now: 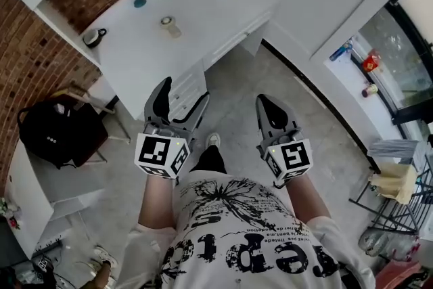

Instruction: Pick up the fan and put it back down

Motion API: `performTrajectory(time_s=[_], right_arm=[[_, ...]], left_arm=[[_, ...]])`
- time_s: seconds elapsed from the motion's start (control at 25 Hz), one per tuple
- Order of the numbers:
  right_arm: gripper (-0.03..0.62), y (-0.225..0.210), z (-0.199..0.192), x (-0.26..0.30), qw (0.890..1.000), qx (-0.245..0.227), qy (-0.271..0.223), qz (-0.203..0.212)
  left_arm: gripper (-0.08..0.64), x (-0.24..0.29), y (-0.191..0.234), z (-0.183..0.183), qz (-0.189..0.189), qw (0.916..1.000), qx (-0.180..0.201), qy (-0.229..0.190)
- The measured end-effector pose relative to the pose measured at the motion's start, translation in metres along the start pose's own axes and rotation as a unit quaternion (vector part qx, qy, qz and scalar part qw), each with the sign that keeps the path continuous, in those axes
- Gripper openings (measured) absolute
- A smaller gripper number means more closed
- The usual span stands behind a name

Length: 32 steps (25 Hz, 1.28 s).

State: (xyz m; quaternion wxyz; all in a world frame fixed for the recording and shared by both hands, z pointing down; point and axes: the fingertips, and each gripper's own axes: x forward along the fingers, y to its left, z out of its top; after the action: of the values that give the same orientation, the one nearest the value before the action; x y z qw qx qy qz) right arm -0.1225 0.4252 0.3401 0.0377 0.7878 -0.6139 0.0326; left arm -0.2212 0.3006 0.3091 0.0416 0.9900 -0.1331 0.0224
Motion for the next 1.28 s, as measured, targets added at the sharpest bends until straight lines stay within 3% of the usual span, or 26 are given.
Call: performTrajectory(time_s=[0.36,0.72,1.08,1.28], right_arm=[[0.015,-0.035,0.032,0.18,1.0,-0.021,0.0,0.005],[0.015,-0.047,0.026,0.286,0.999,-0.024,0.018,0.043],[0.015,-0.077,0.023,0.403,0.99,-0.025,0.02,0.134],[0.015,-0.096,0.037,0.479,0.979,-0.025,0.02,0.203]], left_arm=[[0.382,0.11,0.139,0.018,0.017,0.9998,0.002,0.005],[0.382,0.164,0.213,0.003,0.049,0.9981,-0.01,0.035],[0.382,0.227,0.281,-0.013,0.139,0.9883,-0.022,0.058],[0.382,0.267,0.321,-0.022,0.203,0.9754,-0.025,0.083]])
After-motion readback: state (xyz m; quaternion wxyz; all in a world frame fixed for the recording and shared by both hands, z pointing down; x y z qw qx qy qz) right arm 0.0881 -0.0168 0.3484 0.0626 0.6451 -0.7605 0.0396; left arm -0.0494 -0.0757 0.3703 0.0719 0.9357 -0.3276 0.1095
